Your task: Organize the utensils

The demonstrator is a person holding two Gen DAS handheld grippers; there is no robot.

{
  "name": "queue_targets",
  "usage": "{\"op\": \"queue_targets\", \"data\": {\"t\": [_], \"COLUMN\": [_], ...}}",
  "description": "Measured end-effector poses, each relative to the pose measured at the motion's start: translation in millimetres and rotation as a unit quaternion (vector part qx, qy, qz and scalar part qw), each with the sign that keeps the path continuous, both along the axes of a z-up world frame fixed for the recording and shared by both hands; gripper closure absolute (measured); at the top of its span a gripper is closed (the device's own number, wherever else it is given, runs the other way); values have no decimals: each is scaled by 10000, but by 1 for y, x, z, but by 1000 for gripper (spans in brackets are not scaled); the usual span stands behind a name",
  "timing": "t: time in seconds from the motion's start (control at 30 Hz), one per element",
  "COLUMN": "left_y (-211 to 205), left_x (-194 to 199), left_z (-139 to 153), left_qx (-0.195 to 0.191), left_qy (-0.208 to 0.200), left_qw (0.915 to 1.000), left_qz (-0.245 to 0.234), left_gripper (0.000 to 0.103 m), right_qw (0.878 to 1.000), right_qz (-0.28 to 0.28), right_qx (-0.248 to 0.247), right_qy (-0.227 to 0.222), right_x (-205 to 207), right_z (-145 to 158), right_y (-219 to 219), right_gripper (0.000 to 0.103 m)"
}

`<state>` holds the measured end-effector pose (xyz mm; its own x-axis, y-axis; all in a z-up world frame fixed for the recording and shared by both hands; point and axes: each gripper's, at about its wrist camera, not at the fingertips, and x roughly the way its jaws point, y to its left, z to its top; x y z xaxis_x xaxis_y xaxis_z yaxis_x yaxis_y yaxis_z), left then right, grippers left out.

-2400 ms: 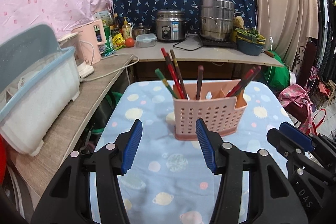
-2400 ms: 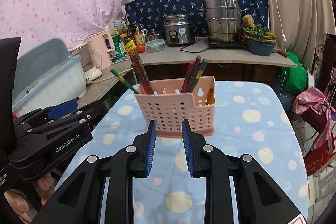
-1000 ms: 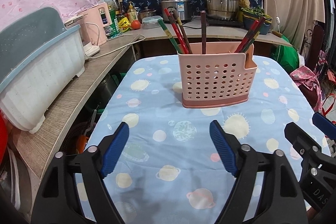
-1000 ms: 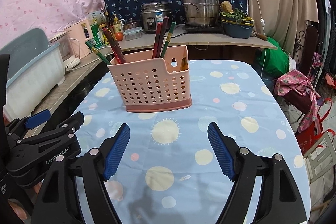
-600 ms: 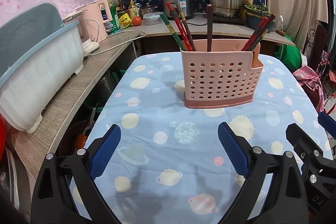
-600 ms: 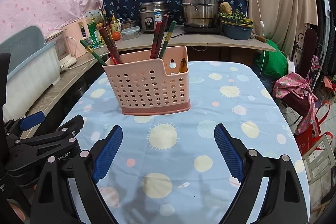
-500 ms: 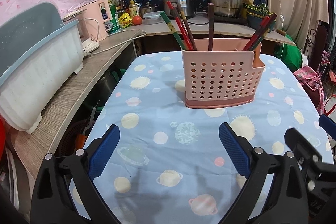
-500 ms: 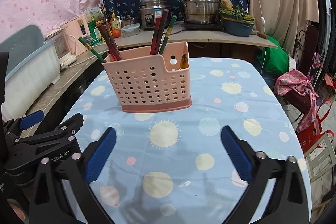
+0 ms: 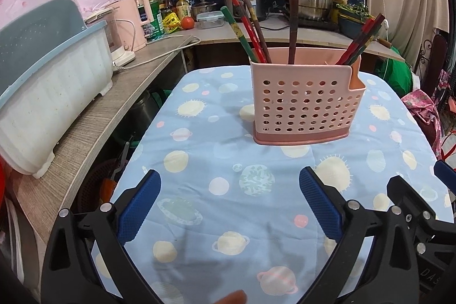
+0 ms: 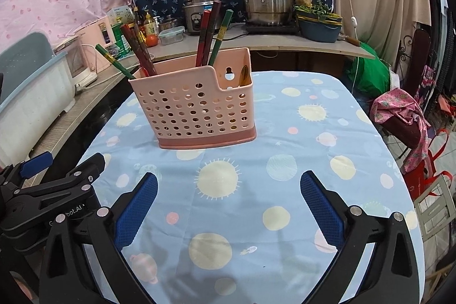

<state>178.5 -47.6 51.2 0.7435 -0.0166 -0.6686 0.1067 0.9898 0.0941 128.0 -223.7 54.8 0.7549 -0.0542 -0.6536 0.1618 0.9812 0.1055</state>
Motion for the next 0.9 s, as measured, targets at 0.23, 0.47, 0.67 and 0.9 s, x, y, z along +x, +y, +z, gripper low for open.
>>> {"op": "queue_targets", "data": {"t": [0.23, 0.47, 0.67, 0.9], "left_y": [0, -3, -3, -4], "left_x": [2, 3, 6, 12], "left_z": [-1, -2, -3, -3], "left_qx": [36, 93, 56, -16], "left_qy": [-21, 19, 60, 129], "left_qw": [10000, 9999, 10000, 9999], "left_qz": [22, 33, 46, 27], "left_gripper": [10, 10, 10, 10], "right_qw": [10000, 9999, 9999, 9999], "right_qz": [-27, -43, -51, -48], "right_qx": [-56, -87, -96, -87], "right_qy": [9, -23, -26, -30], "right_x": [2, 3, 4, 5], "right_z": [0, 0, 0, 0], "right_y": [-1, -1, -2, -3], "right_gripper": [6, 6, 6, 6]}}
